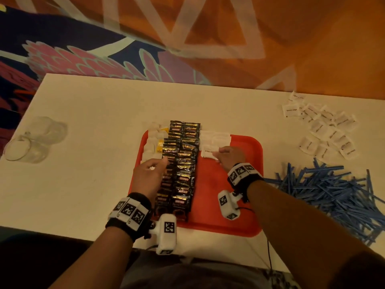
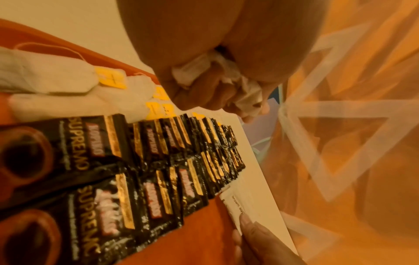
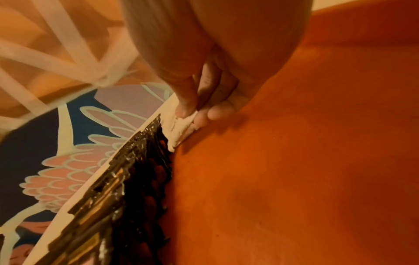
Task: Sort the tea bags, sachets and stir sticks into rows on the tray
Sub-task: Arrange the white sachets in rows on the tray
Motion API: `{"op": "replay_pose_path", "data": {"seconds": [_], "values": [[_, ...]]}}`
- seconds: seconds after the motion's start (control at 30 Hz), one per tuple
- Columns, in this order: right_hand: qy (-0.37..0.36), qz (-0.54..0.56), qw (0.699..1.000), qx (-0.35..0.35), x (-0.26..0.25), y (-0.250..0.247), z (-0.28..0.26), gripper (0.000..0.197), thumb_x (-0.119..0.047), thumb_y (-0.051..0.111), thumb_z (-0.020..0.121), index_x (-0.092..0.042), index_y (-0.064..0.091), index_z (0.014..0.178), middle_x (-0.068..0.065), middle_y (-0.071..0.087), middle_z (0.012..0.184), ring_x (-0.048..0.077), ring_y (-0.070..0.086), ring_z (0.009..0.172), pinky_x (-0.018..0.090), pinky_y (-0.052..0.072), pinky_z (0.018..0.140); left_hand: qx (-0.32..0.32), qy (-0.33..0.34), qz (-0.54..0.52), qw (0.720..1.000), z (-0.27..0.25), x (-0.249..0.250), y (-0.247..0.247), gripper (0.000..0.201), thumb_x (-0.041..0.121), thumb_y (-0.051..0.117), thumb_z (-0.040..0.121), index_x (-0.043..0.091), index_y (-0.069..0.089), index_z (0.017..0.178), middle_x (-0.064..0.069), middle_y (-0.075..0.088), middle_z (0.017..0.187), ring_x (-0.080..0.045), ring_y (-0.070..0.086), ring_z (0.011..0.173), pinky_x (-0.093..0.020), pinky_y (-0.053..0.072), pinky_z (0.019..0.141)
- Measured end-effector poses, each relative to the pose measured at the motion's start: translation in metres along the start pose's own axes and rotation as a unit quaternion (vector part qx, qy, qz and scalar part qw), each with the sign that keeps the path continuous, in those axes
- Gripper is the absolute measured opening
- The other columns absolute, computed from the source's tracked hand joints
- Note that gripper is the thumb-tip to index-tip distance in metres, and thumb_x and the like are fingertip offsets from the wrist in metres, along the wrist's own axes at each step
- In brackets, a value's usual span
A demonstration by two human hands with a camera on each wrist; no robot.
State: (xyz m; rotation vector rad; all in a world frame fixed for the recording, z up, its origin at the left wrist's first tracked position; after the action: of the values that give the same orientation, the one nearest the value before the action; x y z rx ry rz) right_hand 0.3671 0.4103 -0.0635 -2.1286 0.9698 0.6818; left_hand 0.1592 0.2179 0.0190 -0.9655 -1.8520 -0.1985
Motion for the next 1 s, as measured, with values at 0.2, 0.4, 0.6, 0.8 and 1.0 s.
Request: {"op": "replay_pose_path", "data": {"seconds": [0.2, 0.4, 0.6, 0.8, 1.0], "values": [[-0.02, -0.069, 0.997, 0.03, -0.011, 0.007, 0.014, 0.03, -0.024, 0.07, 0.089, -0.01, 0.068, 0.116, -0.002, 0.065, 0.114, 0.01, 0.062, 0.093, 0.008, 0.046, 0.078, 0.011, -0.018, -0.009, 1.0, 0.003, -0.01, -0.02, 0.019, 0.026, 0.065, 0.095, 0.009, 0.073, 0.088, 0.003, 0.064, 0.072, -0.001, 0.051, 0.05, -0.014, 0.04, 0.042], [-0.015, -0.114, 0.989, 0.094, -0.009, 0.009, 0.019, 0.026, -0.034, 0.077, 0.082, -0.016, 0.058, 0.084, -0.001, 0.062, 0.089, 0.012, 0.059, 0.079, 0.018, 0.032, 0.049, 0.019, -0.023, -0.012, 0.999, 0.007, -0.019, -0.028, 0.02, 0.025, 0.066, 0.095, 0.008, 0.072, 0.084, 0.002, 0.064, 0.071, -0.004, 0.051, 0.053, -0.017, 0.039, 0.046], [-0.018, -0.106, 0.989, 0.103, -0.006, -0.002, 0.012, 0.03, -0.038, 0.075, 0.082, -0.016, 0.056, 0.088, -0.002, 0.059, 0.092, 0.002, 0.046, 0.068, 0.02, 0.033, 0.049, -0.011, -0.07, -0.069, 0.995, 0.003, -0.022, -0.008, 0.026, 0.03, 0.063, 0.096, 0.009, 0.066, 0.081, 0.004, 0.059, 0.064, -0.003, 0.05, 0.044, -0.015, 0.037, 0.038], [-0.098, -0.097, 0.99, 0.015, -0.036, -0.001, -0.017, 0.013, -0.031, 0.072, 0.083, -0.023, 0.062, 0.081, -0.007, 0.065, 0.094, 0.007, 0.056, 0.08, 0.025, 0.046, 0.071, -0.098, -0.128, -0.106, 0.981, -0.002, -0.017, 0.032, 0.041, 0.05, 0.05, 0.099, 0.01, 0.056, 0.091, -0.002, 0.054, 0.061, -0.012, 0.038, 0.041, -0.02, 0.027, 0.041], [-0.242, -0.018, 0.951, -0.189, -0.078, 0.02, -0.085, 0.022, -0.013, 0.079, 0.078, -0.025, 0.072, 0.094, 0.0, 0.073, 0.095, 0.012, 0.069, 0.084, 0.028, 0.056, 0.083, -0.178, -0.141, -0.17, 0.959, -0.013, 0.003, 0.077, 0.042, 0.05, 0.045, 0.101, 0.01, 0.05, 0.089, -0.006, 0.048, 0.061, -0.01, 0.031, 0.036, -0.015, 0.02, 0.032]]}}
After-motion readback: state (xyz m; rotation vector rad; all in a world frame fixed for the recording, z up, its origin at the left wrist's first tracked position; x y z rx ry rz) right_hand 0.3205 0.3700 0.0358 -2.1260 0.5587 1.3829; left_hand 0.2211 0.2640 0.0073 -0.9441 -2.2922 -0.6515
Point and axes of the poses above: each hand's wrist, its own z-axis towards the middle knuckle, its own y-axis out of the palm, x = y × z, the point moved 9 cm from there along z, towards the middle knuckle
